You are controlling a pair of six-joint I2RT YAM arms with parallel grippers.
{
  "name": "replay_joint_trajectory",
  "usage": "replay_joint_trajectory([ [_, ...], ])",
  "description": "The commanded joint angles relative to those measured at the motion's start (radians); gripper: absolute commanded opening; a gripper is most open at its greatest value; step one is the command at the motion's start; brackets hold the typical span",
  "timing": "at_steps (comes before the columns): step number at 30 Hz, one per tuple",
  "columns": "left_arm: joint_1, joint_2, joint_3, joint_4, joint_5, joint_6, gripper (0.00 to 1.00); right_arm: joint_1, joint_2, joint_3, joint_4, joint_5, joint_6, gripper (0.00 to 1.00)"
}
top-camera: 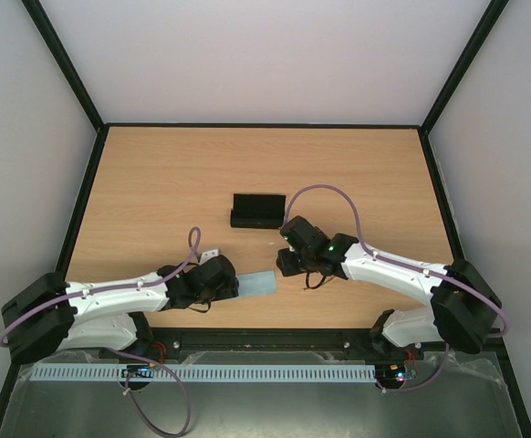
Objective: Organize the sunglasses
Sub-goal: Fold the glasses cleaning cloth at the center of the board.
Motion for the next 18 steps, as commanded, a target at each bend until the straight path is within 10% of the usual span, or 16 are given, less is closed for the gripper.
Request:
replay_joint_trajectory([
  [1, 0.013, 0.034, -0.023, 0.036, 0.018, -0.007, 0.69, -0.006, -0.010, 0.014, -0.010, -0.081, -0.009, 0.37],
  [18, 0.125, 0.101, -0.016, 0.010, 0.048, 0.093, 0.27, -0.006, 0.009, -0.098, 0.061, -0.161, 0.020, 0.37],
])
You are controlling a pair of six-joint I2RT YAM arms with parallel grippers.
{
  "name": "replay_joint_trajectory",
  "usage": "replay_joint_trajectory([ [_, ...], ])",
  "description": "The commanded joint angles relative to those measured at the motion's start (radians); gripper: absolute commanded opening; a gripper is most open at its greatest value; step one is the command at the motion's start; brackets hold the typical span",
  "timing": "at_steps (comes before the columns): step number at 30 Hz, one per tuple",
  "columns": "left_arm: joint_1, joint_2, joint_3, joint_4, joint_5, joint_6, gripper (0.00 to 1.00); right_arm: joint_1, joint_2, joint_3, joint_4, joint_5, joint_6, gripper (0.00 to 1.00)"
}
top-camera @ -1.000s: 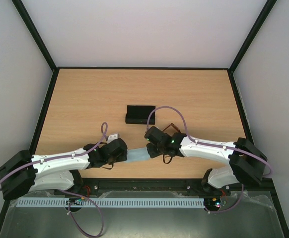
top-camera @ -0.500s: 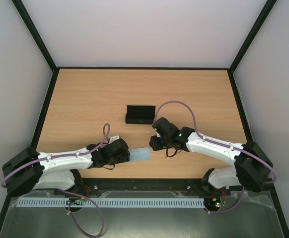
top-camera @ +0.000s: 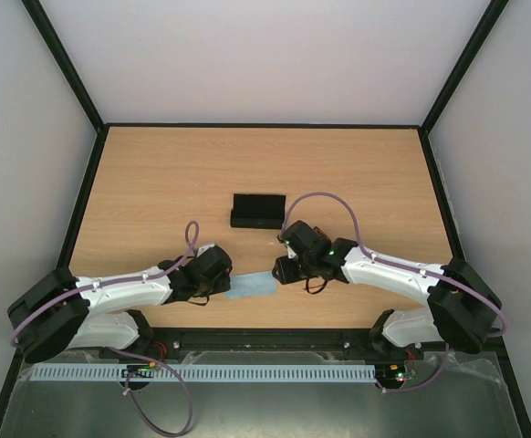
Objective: Organize the sunglasses
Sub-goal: Fold the glasses cleaning cloth at the center of the board, then pick up the glasses cleaning cloth from the center of the board.
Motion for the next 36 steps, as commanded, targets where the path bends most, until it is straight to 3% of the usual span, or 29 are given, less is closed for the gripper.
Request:
replay_joint_trajectory([
  [1, 0.006, 0.037, 0.001, -0.072, 0.005, 0.036, 0.27, -0.004, 0.008, -0.041, -0.002, 0.002, 0.018, 0.37],
  [12, 0.024, 0.114, 0.013, -0.105, -0.036, 0.062, 0.25, 0.000, 0.030, -0.077, 0.024, -0.003, 0.034, 0.36],
  [23, 0.062, 0.196, 0.062, -0.112, -0.047, 0.115, 0.11, 0.009, 0.035, -0.080, 0.028, -0.005, 0.041, 0.37],
  [27, 0.062, 0.162, 0.073, -0.162, -0.056, 0.111, 0.27, 0.022, 0.044, -0.078, 0.038, -0.008, 0.053, 0.37],
  [31, 0.063, 0.055, 0.059, -0.214, -0.060, 0.096, 0.56, 0.042, 0.064, -0.077, 0.061, -0.003, 0.104, 0.37],
  [36, 0.062, -0.043, 0.057, -0.267, -0.066, 0.085, 0.66, 0.071, 0.123, -0.061, 0.078, 0.031, 0.143, 0.36],
])
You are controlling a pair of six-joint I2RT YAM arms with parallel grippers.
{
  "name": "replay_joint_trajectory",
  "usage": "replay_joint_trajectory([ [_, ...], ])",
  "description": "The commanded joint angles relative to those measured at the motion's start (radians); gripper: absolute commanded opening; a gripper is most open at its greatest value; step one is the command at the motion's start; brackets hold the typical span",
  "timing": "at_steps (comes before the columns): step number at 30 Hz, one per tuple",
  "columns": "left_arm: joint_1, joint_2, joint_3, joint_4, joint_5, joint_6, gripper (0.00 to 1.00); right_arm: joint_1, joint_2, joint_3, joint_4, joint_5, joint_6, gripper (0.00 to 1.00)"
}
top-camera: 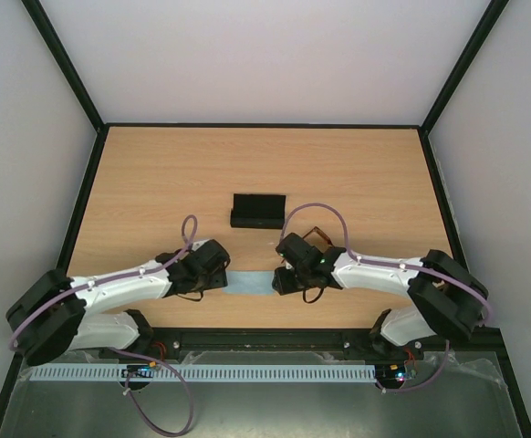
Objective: Organize the sunglasses
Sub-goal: Pick up the glasses cleaning cloth from the center of the board.
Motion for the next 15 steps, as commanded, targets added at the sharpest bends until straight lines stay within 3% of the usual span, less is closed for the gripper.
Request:
replay_joint_trajectory([
  [1, 0.006, -0.078, -0.016, -0.119, -0.011, -0.015, 0.67, 0.029, 0.059, 0.008, -0.002, 0.041, 0.058, 0.36],
  [8, 0.006, -0.157, -0.042, -0.121, 0.000, -0.022, 0.68, 0.046, 0.118, 0.043, -0.047, 0.144, 0.110, 0.35],
  [15, 0.006, -0.190, -0.056, -0.098, 0.015, -0.007, 0.68, 0.066, 0.174, 0.077, -0.081, 0.195, 0.145, 0.27],
])
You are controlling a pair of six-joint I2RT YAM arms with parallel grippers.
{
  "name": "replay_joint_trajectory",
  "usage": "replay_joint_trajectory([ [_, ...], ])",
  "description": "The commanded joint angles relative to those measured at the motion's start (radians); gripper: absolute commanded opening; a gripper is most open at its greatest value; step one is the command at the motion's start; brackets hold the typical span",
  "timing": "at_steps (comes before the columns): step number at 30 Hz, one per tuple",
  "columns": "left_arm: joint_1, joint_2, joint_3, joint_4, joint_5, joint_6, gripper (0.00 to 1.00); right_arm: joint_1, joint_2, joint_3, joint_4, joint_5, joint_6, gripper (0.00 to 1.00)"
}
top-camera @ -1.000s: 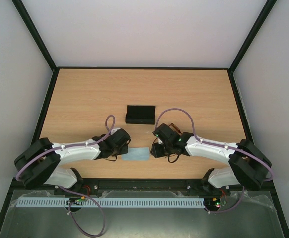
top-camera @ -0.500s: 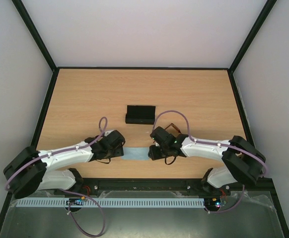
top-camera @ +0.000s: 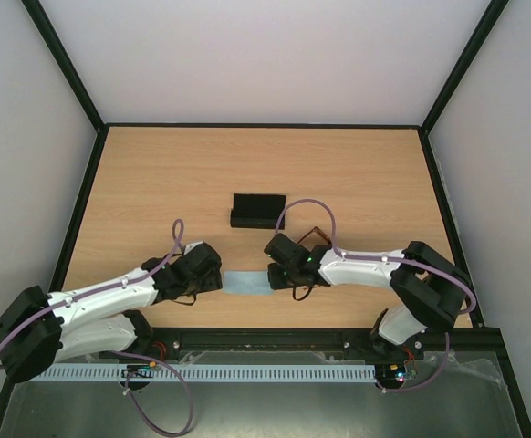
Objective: Organize the sunglasses
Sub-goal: Pick up the glasses cleaning cloth from the center of the board.
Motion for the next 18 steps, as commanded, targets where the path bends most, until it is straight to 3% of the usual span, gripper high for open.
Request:
replay_joint_trajectory([
  [1, 0.006, -0.027, -0.015, -0.004, 0.012, 0.009, 0.68, 0.024, 0.065, 0.013, -0.096, 0.074, 0.046, 0.26],
  [18, 0.007, -0.102, -0.053, 0.031, 0.052, 0.025, 0.68, 0.083, 0.083, 0.005, -0.160, 0.148, 0.149, 0.21],
])
